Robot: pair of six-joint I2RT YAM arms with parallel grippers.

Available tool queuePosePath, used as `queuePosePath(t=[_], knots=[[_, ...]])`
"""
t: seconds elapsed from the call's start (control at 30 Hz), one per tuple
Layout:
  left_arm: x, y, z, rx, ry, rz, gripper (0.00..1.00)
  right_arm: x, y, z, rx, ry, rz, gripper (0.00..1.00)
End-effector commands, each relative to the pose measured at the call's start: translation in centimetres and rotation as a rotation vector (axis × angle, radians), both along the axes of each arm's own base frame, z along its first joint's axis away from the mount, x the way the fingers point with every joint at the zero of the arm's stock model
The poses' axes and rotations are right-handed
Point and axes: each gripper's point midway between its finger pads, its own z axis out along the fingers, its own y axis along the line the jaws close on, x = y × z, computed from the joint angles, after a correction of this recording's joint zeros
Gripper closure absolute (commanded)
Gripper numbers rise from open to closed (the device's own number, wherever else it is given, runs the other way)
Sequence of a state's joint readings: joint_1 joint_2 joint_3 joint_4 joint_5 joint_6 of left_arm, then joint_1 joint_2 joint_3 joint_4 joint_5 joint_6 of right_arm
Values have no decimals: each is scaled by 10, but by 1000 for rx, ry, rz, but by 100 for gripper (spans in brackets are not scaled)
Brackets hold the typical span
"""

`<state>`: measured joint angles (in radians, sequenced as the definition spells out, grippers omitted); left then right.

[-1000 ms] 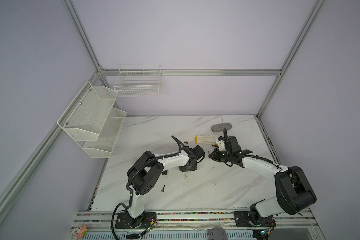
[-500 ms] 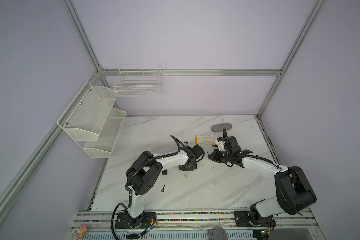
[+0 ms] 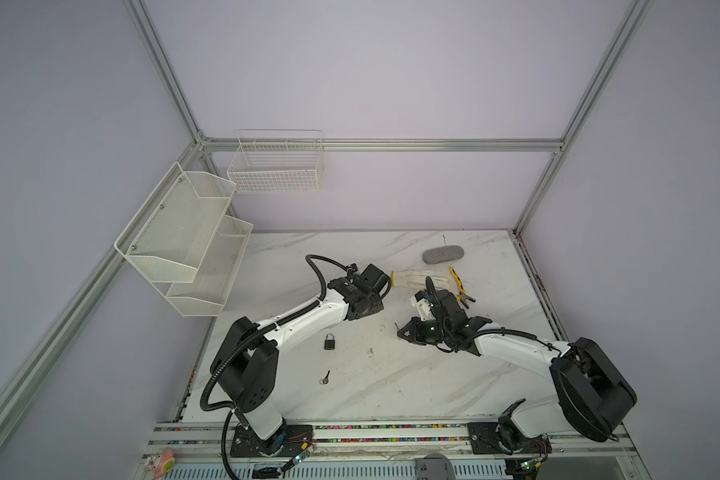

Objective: Unlock with the key

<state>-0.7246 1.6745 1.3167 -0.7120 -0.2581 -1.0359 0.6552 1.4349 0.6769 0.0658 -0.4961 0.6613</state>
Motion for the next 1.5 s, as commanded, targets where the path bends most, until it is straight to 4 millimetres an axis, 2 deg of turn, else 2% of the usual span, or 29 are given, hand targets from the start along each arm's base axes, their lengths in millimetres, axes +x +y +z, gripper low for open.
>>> queuePosePath(t=[0.0, 0.13, 0.33, 0.43, 0.73, 0.93, 1.17, 1.33, 1.47], knots=[[3, 5, 15, -47, -49, 65, 100, 2, 31, 22, 157, -39, -16, 100], [1, 9, 16, -50, -57, 83, 100, 0, 57, 37, 275, -70, 4, 100], [-3, 12, 16, -45, -57, 74, 100, 5, 71, 39, 385, -47, -2, 100], [-5, 15, 15, -35, -60, 77, 100, 14, 71, 42, 369, -78, -28, 100], [-4, 13, 17, -26, -65, 53, 100, 21, 80, 41, 363, -92, -20, 100], [-6, 13, 15, -11, -63, 37, 100, 23, 82, 39, 351, -92, -17, 100], [-7, 13, 12, 8, -60, 24, 100, 25, 87, 45, 393, -89, -18, 100], [-7, 14, 12, 11, -61, 19, 100, 25, 85, 40, 376, -80, -26, 100], [-9, 16, 8, 23, -56, 21, 100, 26, 87, 46, 405, -81, -27, 100]])
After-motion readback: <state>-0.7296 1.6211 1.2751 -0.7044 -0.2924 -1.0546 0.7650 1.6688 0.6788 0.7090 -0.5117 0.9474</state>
